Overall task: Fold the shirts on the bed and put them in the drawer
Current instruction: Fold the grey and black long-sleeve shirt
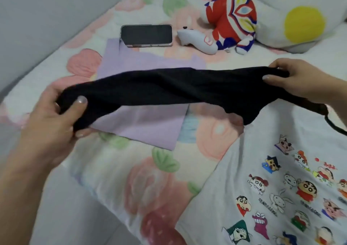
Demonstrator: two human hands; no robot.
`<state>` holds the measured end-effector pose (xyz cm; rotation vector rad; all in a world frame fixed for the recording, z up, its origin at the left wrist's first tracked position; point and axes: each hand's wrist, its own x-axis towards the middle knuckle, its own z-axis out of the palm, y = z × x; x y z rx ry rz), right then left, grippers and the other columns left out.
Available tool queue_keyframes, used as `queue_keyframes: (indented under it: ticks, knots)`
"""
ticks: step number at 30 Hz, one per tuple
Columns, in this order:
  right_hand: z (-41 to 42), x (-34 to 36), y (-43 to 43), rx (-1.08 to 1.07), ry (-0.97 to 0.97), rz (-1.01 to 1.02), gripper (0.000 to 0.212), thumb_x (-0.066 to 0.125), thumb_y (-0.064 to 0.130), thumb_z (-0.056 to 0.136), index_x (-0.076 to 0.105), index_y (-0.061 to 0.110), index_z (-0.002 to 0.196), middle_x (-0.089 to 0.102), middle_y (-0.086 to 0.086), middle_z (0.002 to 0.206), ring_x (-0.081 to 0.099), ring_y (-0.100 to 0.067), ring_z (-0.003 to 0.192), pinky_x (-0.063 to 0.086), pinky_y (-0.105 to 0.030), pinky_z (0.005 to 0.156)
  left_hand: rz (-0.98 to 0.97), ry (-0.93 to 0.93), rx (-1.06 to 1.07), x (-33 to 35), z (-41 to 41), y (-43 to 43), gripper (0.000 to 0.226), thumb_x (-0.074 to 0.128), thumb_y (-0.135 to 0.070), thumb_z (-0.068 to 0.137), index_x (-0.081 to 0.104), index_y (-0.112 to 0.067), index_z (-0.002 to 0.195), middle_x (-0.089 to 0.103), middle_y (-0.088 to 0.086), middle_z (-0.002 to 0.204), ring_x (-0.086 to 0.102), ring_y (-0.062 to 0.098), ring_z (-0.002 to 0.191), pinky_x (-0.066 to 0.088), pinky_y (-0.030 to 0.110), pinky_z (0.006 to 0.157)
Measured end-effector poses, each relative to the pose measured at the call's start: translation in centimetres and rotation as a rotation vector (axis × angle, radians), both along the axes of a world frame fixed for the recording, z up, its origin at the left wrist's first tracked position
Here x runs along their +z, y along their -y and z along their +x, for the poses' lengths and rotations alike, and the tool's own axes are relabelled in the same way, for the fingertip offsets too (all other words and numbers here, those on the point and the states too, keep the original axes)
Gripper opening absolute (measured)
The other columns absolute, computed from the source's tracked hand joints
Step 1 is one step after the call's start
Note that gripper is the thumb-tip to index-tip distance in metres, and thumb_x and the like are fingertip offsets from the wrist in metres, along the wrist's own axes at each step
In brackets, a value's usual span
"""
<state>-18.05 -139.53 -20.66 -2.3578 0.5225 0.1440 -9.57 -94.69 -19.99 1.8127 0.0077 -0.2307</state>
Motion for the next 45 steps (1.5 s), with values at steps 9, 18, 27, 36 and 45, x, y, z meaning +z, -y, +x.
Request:
queue_keyframes:
  ticks: [9,18,27,36,45]
  knots:
    - [1.3,-5.4,-3.0,-0.443,-0.152,-0.334,0.048,0.050,0.039,0.090,0.035,0.021,0.132,0.041,-0.020,0.130,0.033,-0.039,0.124,0.031,-0.047,0.097,0.702,0.074,-0.192,-3.3,11.0,2.9,0.066,0.069,-0.013,0.073,0.039,-0.037,0.127,0.043,0.017,0.125,0.047,0.033,0.107,0.040,0.041,0.096]
    - [0.4,-11.0,-10.6,-0.212,-0.010,-0.450,0.057,0.034,0.050,0.093,0.020,0.035,0.146,0.006,-0.016,0.156,0.005,-0.037,0.142,0.004,-0.048,0.114,0.164,-0.010,0.416,-6.0,11.1,6.2,0.035,0.062,-0.028,0.086,0.060,-0.011,0.117,0.059,0.001,0.105,0.052,0.011,0.091,0.041,0.017,0.072]
    - [0.0,-13.2,-11.5,-0.293,-0.016,-0.518,0.078,0.020,0.062,0.079,0.008,0.028,0.148,0.006,-0.018,0.156,0.001,-0.035,0.143,-0.001,-0.047,0.115,0.046,-0.486,-0.262,-3.9,15.2,4.0,0.026,0.050,-0.002,0.090,0.067,-0.019,0.097,0.068,0.002,0.096,0.070,0.010,0.072,0.057,0.026,0.056]
    - [0.6,-14.1,-11.0,-0.269,-0.077,-0.550,0.078,0.025,0.058,0.078,0.016,0.022,0.147,0.013,-0.025,0.153,0.011,-0.043,0.140,0.007,-0.052,0.113,0.224,-0.001,-0.452,-4.2,16.9,2.7,0.073,0.044,0.019,0.085,0.054,-0.047,0.116,0.057,-0.021,0.119,0.055,-0.018,0.097,0.040,-0.001,0.077]
    - [1.3,-9.8,-8.9,-0.383,0.004,-0.261,0.072,0.021,0.064,0.079,0.018,0.037,0.146,0.026,-0.006,0.152,0.009,-0.026,0.143,0.006,-0.044,0.112,0.607,0.666,-0.594,2.2,21.7,1.2,0.084,0.052,0.017,0.081,0.041,-0.048,0.132,0.051,-0.038,0.121,0.046,-0.024,0.105,0.035,0.000,0.086]
